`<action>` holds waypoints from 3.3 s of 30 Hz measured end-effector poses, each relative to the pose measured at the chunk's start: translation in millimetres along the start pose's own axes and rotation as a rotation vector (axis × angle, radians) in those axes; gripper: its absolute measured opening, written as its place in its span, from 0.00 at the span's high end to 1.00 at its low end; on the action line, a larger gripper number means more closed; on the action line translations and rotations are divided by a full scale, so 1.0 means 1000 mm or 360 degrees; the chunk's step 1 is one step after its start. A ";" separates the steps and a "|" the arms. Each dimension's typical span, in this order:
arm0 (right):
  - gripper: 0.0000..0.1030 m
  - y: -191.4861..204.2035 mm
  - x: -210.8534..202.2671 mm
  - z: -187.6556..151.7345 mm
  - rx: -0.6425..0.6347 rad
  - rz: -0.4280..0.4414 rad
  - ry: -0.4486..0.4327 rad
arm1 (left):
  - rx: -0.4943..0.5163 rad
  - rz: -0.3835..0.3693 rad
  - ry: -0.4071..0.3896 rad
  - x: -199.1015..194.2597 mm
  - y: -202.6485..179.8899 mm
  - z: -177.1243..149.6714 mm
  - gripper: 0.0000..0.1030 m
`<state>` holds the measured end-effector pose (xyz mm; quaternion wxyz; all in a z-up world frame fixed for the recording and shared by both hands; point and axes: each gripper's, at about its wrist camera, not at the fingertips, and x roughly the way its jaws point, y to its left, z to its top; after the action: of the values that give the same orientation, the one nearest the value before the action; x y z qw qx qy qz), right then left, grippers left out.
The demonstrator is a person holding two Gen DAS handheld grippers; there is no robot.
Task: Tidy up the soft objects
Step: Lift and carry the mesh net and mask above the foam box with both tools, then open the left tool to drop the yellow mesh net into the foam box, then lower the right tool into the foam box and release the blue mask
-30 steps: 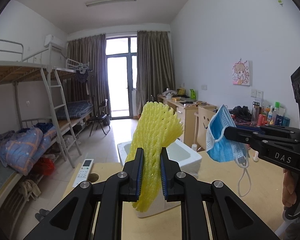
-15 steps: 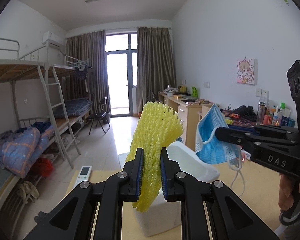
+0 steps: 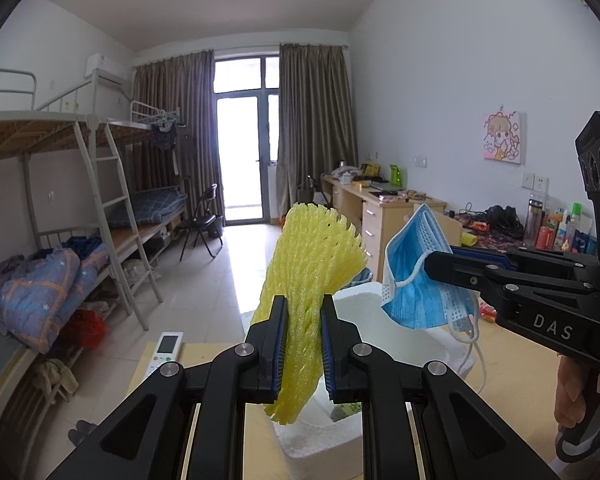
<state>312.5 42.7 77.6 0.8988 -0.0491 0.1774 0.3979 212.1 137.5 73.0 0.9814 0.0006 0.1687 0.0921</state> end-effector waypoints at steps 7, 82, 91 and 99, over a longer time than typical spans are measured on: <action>0.82 -0.001 0.003 0.004 0.0000 -0.0011 0.0010 | 0.0003 0.0005 0.0035 0.012 -0.003 -0.002 0.84; 0.82 -0.014 0.000 0.007 0.0070 -0.0029 0.0020 | -0.0046 0.0290 -0.0020 -0.004 0.026 -0.016 0.01; 0.82 0.007 0.017 0.012 0.0043 0.0049 0.0029 | -0.0057 0.0427 -0.0044 -0.011 0.043 -0.028 0.01; 0.82 0.009 0.035 0.009 0.0055 0.0064 0.0078 | -0.0067 0.0439 -0.0050 -0.013 0.049 -0.030 0.01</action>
<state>330.0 75.1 74.4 0.8867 -0.0395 0.2071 0.4114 181.6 182.5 50.3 0.9617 0.0047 0.1497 0.2297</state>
